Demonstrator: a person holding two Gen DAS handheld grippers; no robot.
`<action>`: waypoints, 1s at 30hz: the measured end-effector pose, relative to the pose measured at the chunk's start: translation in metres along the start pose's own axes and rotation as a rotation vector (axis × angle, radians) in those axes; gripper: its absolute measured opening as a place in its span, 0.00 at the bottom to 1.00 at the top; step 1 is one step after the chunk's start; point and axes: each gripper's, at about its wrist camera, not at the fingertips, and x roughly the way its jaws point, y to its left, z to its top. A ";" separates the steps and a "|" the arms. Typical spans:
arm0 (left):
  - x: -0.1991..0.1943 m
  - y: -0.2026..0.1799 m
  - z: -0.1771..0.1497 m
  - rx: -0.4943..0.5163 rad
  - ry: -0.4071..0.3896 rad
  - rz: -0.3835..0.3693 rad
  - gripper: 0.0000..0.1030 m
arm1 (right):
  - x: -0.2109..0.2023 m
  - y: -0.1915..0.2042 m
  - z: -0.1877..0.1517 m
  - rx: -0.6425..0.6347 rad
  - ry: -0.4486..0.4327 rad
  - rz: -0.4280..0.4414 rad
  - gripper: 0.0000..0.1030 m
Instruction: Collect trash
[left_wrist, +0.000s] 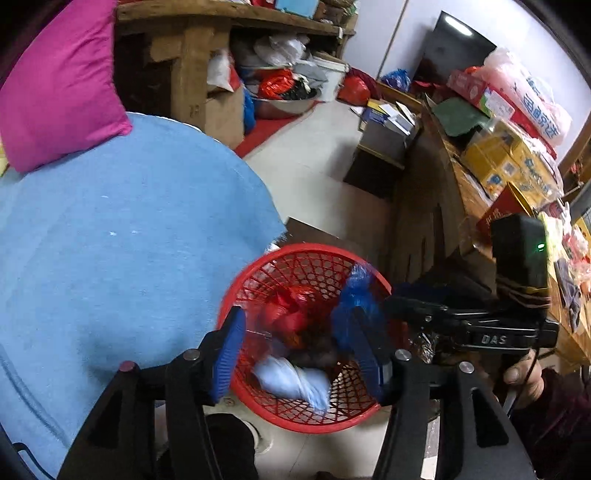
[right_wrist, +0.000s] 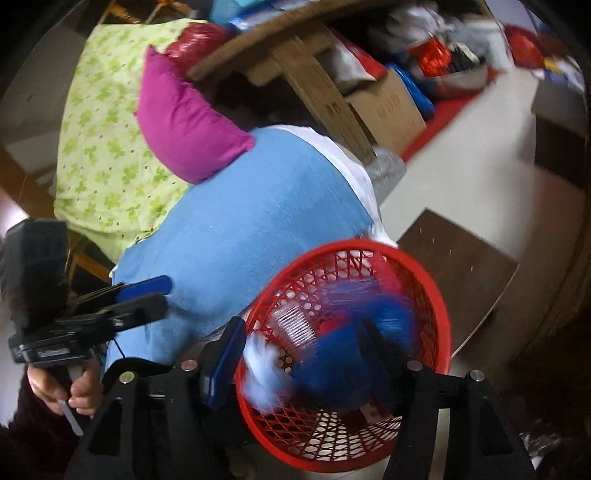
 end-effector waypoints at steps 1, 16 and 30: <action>-0.004 0.004 0.000 -0.005 -0.014 0.023 0.57 | 0.002 -0.001 0.000 0.015 0.002 0.008 0.64; -0.165 0.078 -0.030 -0.193 -0.420 0.541 0.78 | -0.040 0.120 0.029 -0.251 -0.145 0.047 0.64; -0.298 0.156 -0.116 -0.500 -0.564 0.914 0.91 | -0.040 0.322 0.047 -0.531 -0.298 0.230 0.70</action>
